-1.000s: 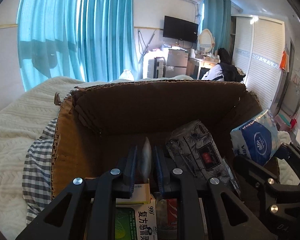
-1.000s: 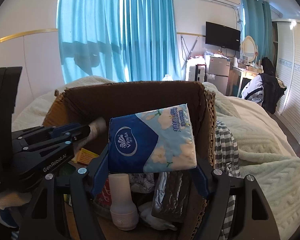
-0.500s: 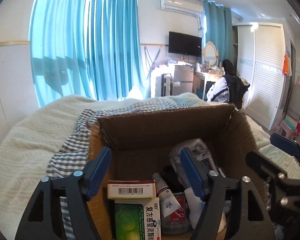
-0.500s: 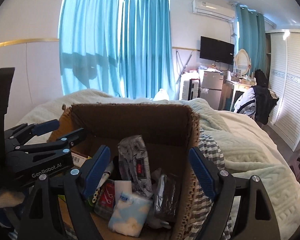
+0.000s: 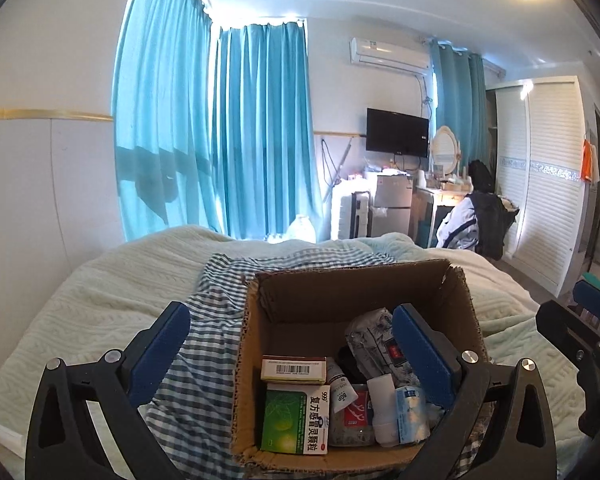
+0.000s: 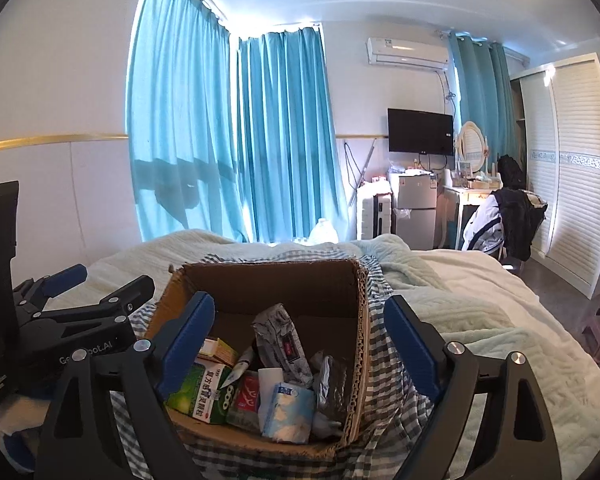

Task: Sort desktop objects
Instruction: 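Move both open grippers back down toward the items on the cloth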

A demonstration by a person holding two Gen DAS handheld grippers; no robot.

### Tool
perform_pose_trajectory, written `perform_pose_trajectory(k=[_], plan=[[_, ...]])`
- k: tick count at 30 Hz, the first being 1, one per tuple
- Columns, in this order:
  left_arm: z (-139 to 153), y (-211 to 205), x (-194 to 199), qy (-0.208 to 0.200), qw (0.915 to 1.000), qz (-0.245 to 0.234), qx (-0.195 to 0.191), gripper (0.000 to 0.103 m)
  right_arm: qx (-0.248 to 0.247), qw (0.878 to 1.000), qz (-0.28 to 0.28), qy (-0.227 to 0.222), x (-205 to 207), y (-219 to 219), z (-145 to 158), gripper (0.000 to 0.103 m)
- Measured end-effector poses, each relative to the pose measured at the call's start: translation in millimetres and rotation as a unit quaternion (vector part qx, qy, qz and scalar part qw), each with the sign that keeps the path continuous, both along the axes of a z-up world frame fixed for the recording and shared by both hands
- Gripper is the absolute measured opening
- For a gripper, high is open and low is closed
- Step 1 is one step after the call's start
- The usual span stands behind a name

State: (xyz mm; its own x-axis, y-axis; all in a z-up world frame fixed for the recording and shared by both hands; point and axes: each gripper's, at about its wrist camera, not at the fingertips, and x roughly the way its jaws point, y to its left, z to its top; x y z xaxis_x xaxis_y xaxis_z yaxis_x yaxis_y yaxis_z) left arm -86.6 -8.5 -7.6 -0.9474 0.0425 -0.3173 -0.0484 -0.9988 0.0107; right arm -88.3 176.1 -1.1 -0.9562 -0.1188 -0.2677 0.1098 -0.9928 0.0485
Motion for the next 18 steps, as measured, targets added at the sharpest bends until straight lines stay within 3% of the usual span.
perform_pose_trajectory(k=[11, 18], plan=[[14.8, -6.1, 47.1, 0.005, 1.0000, -0.006, 0.005, 0.103, 0.010, 1.000, 0.007, -0.004, 54.5, -6.2, 2.0, 0.093], [0.2, -10.0, 69.1, -0.003, 1.0000, 0.001, 0.004, 0.103, 0.017, 1.000, 0.008, -0.015, 77.3, -4.8, -8.0, 0.094]])
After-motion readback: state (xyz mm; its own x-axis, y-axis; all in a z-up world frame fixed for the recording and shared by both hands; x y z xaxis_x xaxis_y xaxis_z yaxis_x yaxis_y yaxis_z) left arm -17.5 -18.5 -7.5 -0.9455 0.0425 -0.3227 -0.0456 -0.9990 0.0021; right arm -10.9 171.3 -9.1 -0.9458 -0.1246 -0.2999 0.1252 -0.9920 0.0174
